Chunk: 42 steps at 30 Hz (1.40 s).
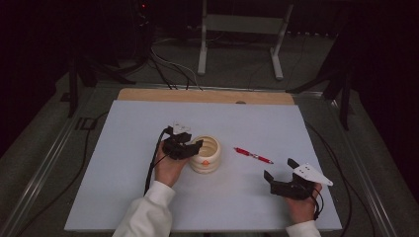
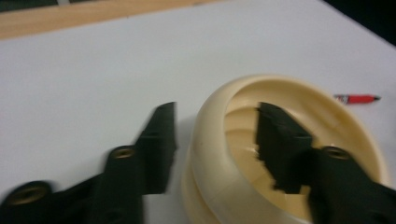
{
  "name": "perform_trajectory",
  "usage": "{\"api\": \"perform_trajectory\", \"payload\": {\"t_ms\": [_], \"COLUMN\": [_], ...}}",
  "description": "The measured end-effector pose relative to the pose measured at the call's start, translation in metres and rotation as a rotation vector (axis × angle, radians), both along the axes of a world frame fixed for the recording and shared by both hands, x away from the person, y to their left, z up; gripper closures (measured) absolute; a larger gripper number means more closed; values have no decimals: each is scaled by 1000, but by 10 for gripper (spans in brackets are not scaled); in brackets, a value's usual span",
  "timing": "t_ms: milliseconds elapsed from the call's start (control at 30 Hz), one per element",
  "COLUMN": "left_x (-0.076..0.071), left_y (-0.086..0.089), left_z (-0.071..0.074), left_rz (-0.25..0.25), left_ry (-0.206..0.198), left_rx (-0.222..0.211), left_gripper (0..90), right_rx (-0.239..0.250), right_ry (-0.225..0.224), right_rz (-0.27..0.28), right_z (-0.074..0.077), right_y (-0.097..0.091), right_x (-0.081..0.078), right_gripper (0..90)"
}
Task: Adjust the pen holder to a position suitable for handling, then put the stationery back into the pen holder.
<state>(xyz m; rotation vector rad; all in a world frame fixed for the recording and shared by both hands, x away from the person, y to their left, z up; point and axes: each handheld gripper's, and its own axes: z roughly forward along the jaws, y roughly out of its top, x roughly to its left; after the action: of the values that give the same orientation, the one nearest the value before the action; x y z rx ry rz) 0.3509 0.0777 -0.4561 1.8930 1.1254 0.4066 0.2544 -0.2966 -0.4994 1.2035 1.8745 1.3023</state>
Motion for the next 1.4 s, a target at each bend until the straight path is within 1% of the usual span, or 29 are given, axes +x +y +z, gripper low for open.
{"api": "perform_trajectory", "payload": {"t_ms": [67, 100, 133, 167, 200, 267, 300, 367, 467, 500, 567, 600, 633, 700, 767, 800, 1000, 1033, 1100, 1200, 1333, 1400], "left_x": [-1, -1, -1, -3, -4, -5, -6, -10, -14, -16, -19, -19, -24, -28, -30, -34, -44, -46, -50, -54, -61, -67], "left_y": [2, 3, 3, 7, 9, 14, 16, 22, 32, 36, 42, 42, 50, 57, 60, 66, 88, 92, 97, 106, 122, 128], "left_z": [2, 3, 3, 5, 6, 9, 10, 12, 15, 15, 17, 17, 17, 18, 19, 19, 14, 13, 11, 4, -5, -9], "left_rz": [4, 4, 4, 3, -2, -11, -10, -3, -11, -12, -13, -13, -8, -2, -2, 5, 35, 35, 35, 44, 58, 63], "left_ry": [-20, -20, -20, -40, -51, -62, -73, -108, -133, -145, -148, -148, -172, -189, -196, -200, -211, -217, -230, -233, -226, -238], "left_rx": [-13, -24, -24, -40, -43, -39, -34, -44, -75, -75, -67, -67, -79, -79, -77, -70, -81, -76, -52, 11, 14, 16], "left_gripper": [290, 228, 178, 178, 147, 38, 19, 19, 19, 19, 19, 19, 19, 5, 5, 5, 5, 5, 5, 5, 5, 5], "right_rx": [1, 1, 1, 1, 1, 2, 2, 3, 5, 5, 6, 6, 4, 8, 8, 6, 7, 8, 8, 9, 6, 7], "right_ry": [-1, -2, -1, -1, -1, -1, -1, -2, -4, -4, -4, -4, -4, -3, -3, -1, 1, 1, -1, -1, -2, -4], "right_rz": [1, 1, 0, 0, 1, 1, 0, 0, -2, -3, -3, -3, -3, -5, -6, -5, -10, -10, -11, -13, -16, -16], "right_z": [0, 0, 0, 0, 0, 0, 0, 0, 0, 0, 0, 0, 0, 0, 0, 0, -1, -1, 0, 0, 0, 0], "right_y": [0, 0, 0, 0, 0, 0, 0, -1, -1, -1, -1, -1, -1, -1, -1, -1, -1, -1, -1, -1, -2, -2], "right_x": [0, 0, 0, 0, 0, 0, 0, 0, 0, 0, 0, 0, 0, 0, 0, 0, 1, 1, 0, 0, 0, 0], "right_gripper": [0, 0, 0, 0, 0, 0, 0, 0, 0, 0, 0, 0, 0, 0, 0, 0, 0, 0, 0, 0, 0, 0]}}
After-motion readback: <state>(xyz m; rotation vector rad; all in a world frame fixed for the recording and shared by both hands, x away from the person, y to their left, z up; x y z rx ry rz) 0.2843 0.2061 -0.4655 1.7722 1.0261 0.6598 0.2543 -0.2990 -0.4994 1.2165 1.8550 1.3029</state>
